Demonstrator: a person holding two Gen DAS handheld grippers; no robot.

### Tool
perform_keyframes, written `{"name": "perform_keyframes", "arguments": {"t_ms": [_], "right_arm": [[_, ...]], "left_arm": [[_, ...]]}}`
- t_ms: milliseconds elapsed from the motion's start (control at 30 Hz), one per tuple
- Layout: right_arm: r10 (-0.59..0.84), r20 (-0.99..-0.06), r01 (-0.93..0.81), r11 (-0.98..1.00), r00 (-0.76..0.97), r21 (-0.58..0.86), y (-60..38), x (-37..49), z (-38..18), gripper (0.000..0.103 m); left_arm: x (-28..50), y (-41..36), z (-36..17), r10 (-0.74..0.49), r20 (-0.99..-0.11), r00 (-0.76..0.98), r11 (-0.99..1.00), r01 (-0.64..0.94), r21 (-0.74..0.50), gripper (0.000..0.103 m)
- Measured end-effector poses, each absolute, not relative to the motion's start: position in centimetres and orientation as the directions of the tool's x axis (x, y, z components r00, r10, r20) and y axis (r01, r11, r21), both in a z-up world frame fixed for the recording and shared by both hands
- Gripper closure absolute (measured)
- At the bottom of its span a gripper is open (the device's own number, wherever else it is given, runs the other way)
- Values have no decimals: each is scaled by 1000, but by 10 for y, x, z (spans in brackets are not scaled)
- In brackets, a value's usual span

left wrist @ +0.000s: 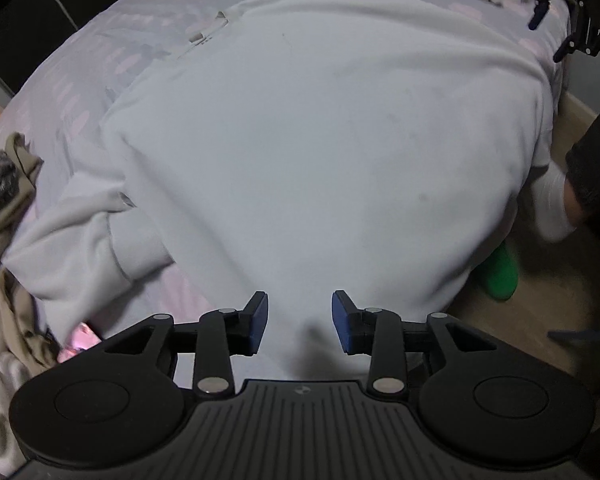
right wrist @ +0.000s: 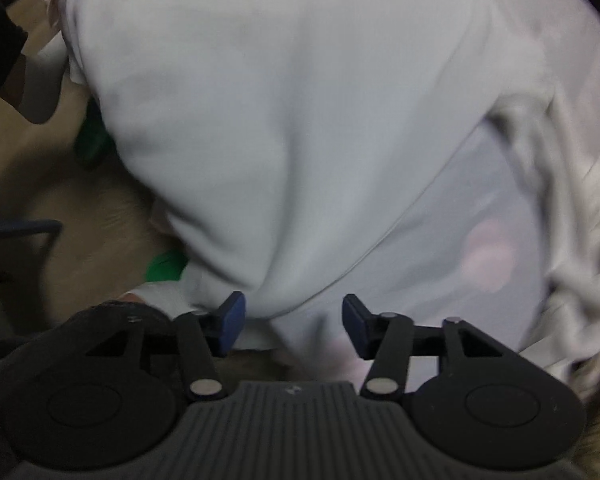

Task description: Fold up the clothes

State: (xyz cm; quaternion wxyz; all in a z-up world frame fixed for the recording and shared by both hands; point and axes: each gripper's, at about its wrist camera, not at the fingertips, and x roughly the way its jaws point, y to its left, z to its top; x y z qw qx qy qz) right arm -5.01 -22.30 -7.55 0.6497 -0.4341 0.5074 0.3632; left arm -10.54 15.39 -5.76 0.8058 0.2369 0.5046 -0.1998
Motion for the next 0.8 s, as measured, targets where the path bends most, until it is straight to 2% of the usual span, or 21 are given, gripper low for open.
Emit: {"name": "perform_keyframes", "arguments": {"t_ms": [67, 133, 267, 433, 500, 600, 800], "right_arm": [[90, -962, -918, 333, 258, -215, -211, -57, -66, 42], [158, -949, -929, 301, 271, -215, -201, -68, -62, 42], [140, -957, -961, 146, 255, -235, -193, -110, -101, 42], [143, -960, -931, -243, 242, -271, -227, -189, -158, 42], [124, -968, -916, -314, 220, -249, -229, -206, -168, 50], [131, -961, -925, -265, 245, -273, -226, -196, -163, 45], [226, -904, -914, -99, 364, -393, -203, -162, -129, 42]], "left_arm": [[-119, 149, -63, -109, -897, 428, 787, 589, 185, 69], [-139, 136, -72, -108, -886, 452, 716, 653, 246, 63], [-188, 110, -96, -145, -874, 464, 510, 792, 336, 60], [-230, 95, -137, -135, -879, 456, 372, 846, 382, 58], [-237, 94, -146, -117, -863, 491, 324, 841, 434, 58], [-232, 100, -136, -120, -823, 555, 376, 793, 480, 58], [-179, 131, -100, -77, -771, 632, 663, 611, 434, 54]]}}
